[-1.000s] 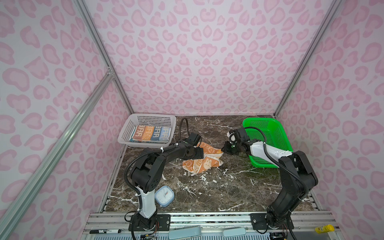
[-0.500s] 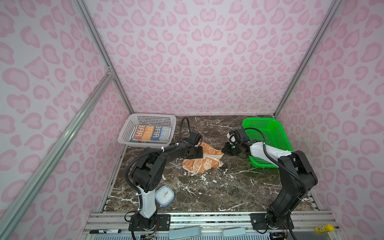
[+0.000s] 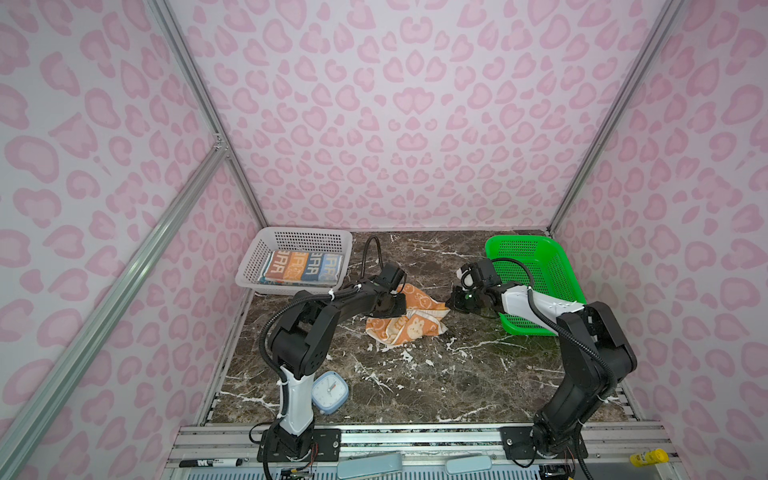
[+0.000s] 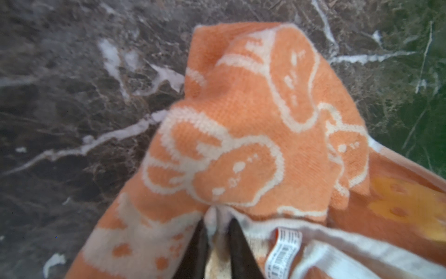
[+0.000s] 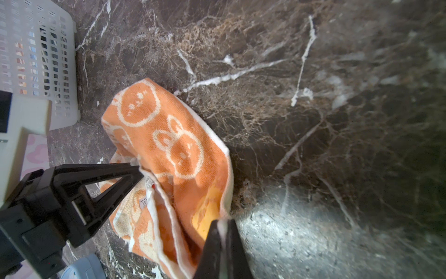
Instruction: Fold and stack the towels
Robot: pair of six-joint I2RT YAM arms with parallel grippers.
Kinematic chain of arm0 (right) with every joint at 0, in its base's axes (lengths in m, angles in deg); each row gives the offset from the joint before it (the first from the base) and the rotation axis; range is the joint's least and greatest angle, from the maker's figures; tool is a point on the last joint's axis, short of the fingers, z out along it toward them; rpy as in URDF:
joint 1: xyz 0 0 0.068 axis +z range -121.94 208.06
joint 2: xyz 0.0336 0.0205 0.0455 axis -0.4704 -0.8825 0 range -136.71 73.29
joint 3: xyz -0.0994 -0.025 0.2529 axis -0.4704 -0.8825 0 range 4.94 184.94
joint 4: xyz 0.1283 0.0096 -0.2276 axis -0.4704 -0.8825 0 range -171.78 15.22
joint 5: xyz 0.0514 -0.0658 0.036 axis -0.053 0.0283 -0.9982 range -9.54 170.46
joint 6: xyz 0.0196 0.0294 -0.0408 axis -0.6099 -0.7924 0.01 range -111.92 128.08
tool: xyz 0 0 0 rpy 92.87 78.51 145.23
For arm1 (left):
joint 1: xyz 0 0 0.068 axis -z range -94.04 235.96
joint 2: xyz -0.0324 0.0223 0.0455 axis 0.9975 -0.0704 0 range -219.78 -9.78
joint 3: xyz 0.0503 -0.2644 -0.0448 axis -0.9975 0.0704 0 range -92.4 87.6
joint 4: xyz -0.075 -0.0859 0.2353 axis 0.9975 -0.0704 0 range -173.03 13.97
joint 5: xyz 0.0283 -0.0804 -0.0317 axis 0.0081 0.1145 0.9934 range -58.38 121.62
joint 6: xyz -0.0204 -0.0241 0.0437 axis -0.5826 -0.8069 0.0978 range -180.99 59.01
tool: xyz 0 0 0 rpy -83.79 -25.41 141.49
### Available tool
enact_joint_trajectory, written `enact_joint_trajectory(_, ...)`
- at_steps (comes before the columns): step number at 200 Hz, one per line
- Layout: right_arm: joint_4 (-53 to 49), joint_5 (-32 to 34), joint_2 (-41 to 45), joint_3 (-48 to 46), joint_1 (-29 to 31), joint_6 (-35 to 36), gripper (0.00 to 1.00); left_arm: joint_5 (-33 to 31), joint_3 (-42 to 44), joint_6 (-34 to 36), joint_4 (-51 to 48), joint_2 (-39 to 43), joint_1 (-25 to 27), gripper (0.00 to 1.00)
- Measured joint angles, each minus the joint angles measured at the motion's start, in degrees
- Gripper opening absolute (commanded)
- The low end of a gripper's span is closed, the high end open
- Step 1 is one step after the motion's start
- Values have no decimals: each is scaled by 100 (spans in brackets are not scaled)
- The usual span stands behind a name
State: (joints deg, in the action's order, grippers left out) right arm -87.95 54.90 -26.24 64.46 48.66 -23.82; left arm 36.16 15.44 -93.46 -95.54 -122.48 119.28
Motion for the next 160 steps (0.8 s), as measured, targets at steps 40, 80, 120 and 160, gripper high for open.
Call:
enact_joint_trajectory(40,0,2,22,-17,2,2,0,-44,-39,20,20,-26,4,3)
enact_joint_trajectory(80,-133,37,225,28,2,155,0,-286,-144,125,-317,177,-13,3)
enact_joint_trajectory(120,-321,74,376,192,2,286,0,-632,-393,254,-588,664,-33,3)
enact_joint_trajectory(160,-459,72,476,219,4,321,0,-693,-393,321,-752,1003,-31,3)
